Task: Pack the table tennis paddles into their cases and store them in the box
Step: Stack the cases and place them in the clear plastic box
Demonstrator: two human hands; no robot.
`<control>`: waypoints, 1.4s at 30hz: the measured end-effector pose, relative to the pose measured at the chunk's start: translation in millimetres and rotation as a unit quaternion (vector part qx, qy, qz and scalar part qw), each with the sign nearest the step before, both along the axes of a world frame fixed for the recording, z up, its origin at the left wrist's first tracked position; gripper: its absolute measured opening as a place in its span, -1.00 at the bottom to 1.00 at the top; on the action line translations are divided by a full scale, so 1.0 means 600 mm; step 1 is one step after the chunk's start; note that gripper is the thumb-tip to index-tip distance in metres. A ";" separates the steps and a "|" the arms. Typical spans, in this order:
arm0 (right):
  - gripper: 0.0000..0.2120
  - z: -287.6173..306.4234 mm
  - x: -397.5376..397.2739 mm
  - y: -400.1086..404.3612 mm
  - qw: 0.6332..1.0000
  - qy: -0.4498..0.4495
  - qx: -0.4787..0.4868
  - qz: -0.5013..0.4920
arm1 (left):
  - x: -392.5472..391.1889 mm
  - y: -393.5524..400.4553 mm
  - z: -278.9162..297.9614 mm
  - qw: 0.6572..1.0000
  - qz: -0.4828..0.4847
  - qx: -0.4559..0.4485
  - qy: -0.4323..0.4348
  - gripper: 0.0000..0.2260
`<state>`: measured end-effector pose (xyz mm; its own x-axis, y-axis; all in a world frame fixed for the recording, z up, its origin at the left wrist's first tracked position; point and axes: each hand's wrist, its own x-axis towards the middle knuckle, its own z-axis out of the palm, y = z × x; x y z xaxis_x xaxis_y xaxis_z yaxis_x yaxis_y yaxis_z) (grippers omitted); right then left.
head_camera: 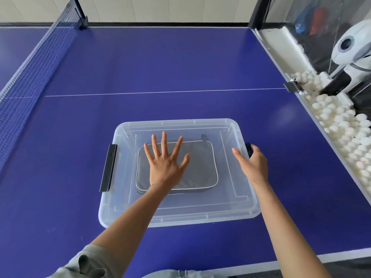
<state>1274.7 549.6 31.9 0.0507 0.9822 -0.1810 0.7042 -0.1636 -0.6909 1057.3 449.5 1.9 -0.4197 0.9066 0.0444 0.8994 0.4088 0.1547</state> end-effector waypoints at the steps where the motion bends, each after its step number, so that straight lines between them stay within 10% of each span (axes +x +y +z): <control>1: -0.34 0.004 -0.002 -0.002 0.999 -0.024 0.027 0.003 | 0.000 0.000 0.000 1.000 0.001 0.000 0.000 -0.38; 29: -0.62 0.017 -0.044 -0.021 0.967 -0.227 0.114 0.008 | 0.006 0.004 -0.006 1.000 0.016 0.010 0.009 -0.39; 42: -0.55 -0.036 -0.138 -0.081 0.884 -0.208 0.222 0.356 | -0.006 0.002 0.004 1.000 -0.027 0.002 0.006 -0.52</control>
<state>1192.0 500.8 10.5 -0.6370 0.7617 0.1189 0.7277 0.6450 -0.2332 1053.6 450.6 4.2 -0.3692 0.9279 0.0525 0.9220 0.3587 0.1459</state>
